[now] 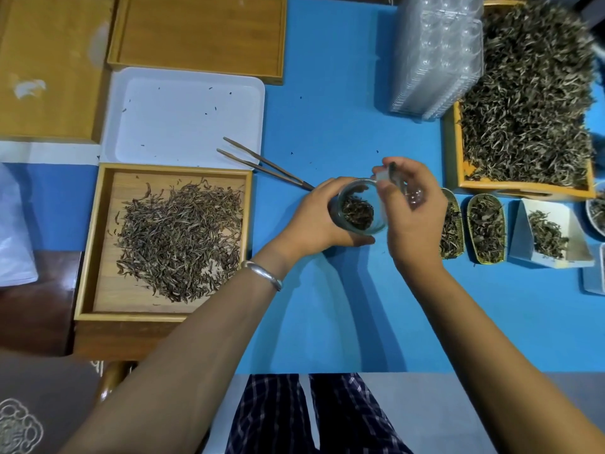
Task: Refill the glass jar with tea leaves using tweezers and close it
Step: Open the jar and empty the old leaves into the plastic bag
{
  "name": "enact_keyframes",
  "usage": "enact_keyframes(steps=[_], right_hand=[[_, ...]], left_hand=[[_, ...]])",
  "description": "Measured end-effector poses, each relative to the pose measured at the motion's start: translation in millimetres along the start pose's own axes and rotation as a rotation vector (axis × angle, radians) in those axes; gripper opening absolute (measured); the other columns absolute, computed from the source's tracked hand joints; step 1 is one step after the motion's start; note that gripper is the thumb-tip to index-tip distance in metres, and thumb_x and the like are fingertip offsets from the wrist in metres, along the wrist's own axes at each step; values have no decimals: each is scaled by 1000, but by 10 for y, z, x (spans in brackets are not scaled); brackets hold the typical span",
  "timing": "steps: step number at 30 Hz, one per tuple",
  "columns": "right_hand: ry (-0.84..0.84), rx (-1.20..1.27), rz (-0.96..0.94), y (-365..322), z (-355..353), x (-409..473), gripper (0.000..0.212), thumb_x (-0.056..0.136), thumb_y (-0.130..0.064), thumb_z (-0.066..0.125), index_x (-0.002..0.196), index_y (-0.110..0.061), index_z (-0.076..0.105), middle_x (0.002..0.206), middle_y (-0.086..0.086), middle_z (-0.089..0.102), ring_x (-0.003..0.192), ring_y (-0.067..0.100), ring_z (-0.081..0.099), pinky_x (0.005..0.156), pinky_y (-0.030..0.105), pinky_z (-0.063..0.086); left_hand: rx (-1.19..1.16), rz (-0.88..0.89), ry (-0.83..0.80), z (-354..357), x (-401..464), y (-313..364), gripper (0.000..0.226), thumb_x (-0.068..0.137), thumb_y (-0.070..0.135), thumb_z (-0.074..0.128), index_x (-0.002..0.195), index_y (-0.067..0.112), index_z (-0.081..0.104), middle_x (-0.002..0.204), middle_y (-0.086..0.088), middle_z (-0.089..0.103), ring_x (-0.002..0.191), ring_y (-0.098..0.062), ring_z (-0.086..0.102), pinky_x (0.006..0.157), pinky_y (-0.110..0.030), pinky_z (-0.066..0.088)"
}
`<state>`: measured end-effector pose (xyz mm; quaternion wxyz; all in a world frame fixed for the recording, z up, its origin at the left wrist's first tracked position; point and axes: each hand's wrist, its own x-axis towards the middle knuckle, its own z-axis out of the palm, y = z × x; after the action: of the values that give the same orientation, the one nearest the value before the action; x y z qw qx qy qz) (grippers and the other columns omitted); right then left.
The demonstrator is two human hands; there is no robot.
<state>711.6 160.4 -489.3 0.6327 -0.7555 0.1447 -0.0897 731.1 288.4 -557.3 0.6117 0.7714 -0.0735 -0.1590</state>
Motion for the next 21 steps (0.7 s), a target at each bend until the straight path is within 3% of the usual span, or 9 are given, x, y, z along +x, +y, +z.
enact_keyframes(steps=[3, 6, 8, 12, 14, 16, 21], right_hand=[[-37, 222, 117, 31, -149, 46, 45, 74, -35, 56, 105, -2, 58, 104, 16, 70, 106, 32, 62, 93, 41, 48], [-57, 332, 239, 125, -329, 89, 46, 78, -43, 48, 105, -5, 53, 109, 16, 69, 108, 28, 61, 91, 35, 47], [18, 362, 320, 252, -456, 64, 39, 86, -40, 40, 103, -9, 56, 105, 10, 67, 100, 21, 60, 84, 29, 46], [112, 74, 425, 582, -600, -120, 37, 99, -18, 33, 106, 2, 64, 88, 3, 63, 81, 10, 56, 72, 20, 45], [65, -3, 486, 723, -592, -268, 37, 100, -18, 34, 104, -2, 67, 88, 0, 67, 78, 6, 59, 67, 14, 47], [43, -12, 527, 807, -539, -416, 36, 100, -20, 35, 105, -6, 68, 95, 2, 68, 84, 9, 61, 73, 19, 47], [44, -214, 308, 857, -463, -558, 30, 102, -14, 35, 110, -8, 63, 106, 3, 65, 99, 15, 60, 83, 25, 48]], left_hand=[[-13, 19, -1, -5, -21, 19, 76, 52, 22, 95, 117, 33, 59, 117, 8, 64, 115, -10, 58, 102, -37, 48], [-26, -8, -1, -1, -34, 31, 75, 53, 22, 96, 118, 32, 60, 118, 10, 64, 115, -8, 58, 98, -41, 51], [-34, -23, -4, 4, -38, 22, 75, 54, 21, 96, 119, 28, 61, 119, 10, 64, 116, -6, 58, 99, -40, 51], [-44, -48, -14, 11, -36, -4, 77, 56, 19, 95, 125, 20, 60, 123, 6, 64, 119, -7, 57, 105, -37, 47], [-51, -57, -19, 15, -34, -13, 78, 57, 18, 95, 125, 18, 59, 123, 4, 63, 119, -6, 58, 105, -36, 47], [-61, -62, -22, 17, -35, -18, 77, 57, 18, 95, 125, 16, 59, 123, 2, 63, 119, -8, 58, 105, -36, 46], [-66, -71, -16, 43, -37, -24, 80, 55, 24, 94, 126, 14, 58, 125, -2, 63, 121, -13, 57, 105, -41, 46]])
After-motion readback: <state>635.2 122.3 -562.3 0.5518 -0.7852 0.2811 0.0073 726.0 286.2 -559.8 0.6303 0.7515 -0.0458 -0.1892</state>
